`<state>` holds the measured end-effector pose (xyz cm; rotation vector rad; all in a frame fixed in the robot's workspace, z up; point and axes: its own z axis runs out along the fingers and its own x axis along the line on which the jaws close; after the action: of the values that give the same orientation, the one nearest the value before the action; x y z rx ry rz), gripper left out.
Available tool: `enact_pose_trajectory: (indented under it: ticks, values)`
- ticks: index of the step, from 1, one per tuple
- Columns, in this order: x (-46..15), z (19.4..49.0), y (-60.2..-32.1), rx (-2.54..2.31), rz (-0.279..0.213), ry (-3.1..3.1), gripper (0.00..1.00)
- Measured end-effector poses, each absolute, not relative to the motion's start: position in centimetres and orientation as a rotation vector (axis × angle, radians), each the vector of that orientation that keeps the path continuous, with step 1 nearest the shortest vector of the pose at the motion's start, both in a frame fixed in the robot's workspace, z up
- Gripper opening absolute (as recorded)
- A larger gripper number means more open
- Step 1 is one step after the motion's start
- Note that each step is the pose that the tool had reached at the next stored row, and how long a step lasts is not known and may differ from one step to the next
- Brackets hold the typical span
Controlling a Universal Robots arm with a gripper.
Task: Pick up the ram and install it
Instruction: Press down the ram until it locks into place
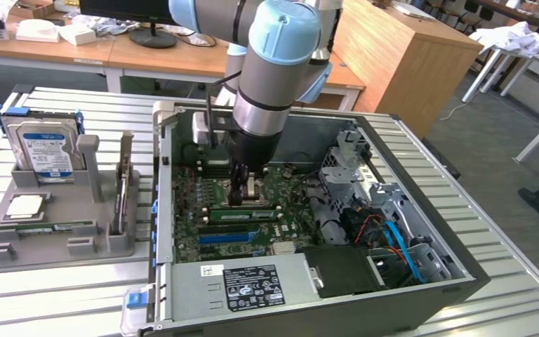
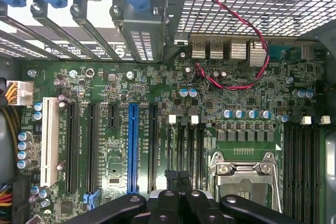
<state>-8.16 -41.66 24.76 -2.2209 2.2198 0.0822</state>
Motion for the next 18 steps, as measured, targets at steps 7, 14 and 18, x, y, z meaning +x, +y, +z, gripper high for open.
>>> enact_pose_trajectory:
  ticks: [7, 14, 18]
  values:
    - [-8.1, 24.4, -41.7, -2.221, 0.082, 2.220, 0.10]
    - [-8.1, 24.0, -41.7, -2.221, 0.082, 2.220, 0.10]
    - [-8.1, 23.8, -41.7, -2.221, 0.082, 2.220, 0.10]
